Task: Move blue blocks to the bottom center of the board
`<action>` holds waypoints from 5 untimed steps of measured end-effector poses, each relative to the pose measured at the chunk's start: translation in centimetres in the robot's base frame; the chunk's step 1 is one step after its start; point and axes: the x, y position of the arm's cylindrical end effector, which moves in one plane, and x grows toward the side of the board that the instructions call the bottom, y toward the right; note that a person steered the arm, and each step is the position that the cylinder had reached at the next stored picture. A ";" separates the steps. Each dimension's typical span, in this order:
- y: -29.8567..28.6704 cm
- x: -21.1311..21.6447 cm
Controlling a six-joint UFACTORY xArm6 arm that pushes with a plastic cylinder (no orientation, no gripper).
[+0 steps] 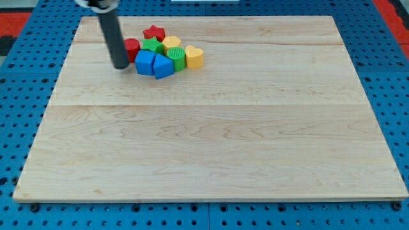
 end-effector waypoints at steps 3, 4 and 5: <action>15.7 5.3; 17.0 5.8; 18.8 2.6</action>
